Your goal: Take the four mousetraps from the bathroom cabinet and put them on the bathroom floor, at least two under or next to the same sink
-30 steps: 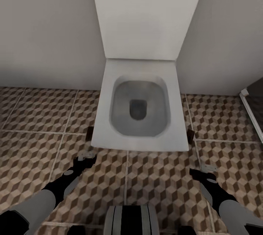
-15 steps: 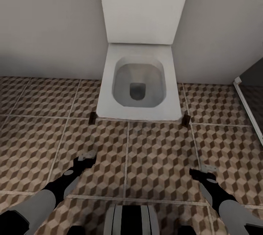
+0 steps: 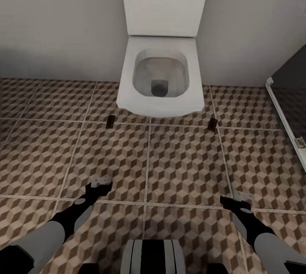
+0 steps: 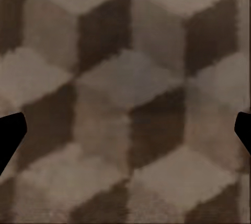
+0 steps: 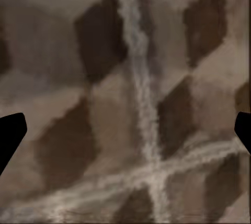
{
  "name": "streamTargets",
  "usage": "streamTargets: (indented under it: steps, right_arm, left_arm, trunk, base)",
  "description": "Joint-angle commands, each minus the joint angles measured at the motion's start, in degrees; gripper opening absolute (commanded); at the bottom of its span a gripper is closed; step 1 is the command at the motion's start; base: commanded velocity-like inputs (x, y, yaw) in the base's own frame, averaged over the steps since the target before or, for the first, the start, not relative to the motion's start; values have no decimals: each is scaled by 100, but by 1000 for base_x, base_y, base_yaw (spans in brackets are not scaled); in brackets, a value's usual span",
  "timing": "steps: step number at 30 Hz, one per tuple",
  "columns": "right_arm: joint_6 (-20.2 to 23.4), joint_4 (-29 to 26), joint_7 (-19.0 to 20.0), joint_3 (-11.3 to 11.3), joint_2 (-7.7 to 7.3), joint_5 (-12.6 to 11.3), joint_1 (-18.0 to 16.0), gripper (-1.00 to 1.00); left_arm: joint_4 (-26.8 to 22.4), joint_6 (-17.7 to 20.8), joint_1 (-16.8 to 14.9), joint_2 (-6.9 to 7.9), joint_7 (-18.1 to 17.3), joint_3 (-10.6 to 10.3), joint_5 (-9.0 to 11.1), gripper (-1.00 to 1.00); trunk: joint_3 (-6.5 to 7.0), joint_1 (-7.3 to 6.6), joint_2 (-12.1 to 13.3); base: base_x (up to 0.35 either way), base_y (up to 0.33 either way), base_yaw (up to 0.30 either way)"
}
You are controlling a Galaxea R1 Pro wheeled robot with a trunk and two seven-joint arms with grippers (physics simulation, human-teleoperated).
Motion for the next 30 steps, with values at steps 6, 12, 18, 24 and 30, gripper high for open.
streamTargets:
  steps: [6, 12, 18, 24, 30]
  right_arm:
    - [-16, -25, -7, -3, 3, -22, -2, 100]
    - [-16, -44, -12, -1, 2, -19, -2, 100]
    - [-11, -55, -15, 0, -5, -19, -2, 100]
    - [-9, -60, -25, 2, -11, -18, -2, 100]
    - [-8, -67, -55, 5, -10, -17, -2, 100]
  left_arm:
    - [-1, -36, -3, 5, 3, -33, 55, 100]
    - [-7, -65, -3, 5, 9, -20, 51, 100]
    - [-11, -81, -3, 1, 32, -28, 48, 100]
    - [-20, -83, -3, -4, 52, -44, 19, 100]
    - [-24, -84, -3, -28, 83, -31, 10, 100]
  trunk:
    - [-3, -5, -1]
    - [-3, -5, -1]
    - [-3, -5, -1]
    - [-3, -5, -1]
    - [-3, -5, -1]
  base:
    - [-325, 0, 0]
    - [-164, 0, 0]
    - [-52, 0, 0]
    - [-15, 0, 0]
    - [-5, 0, 0]
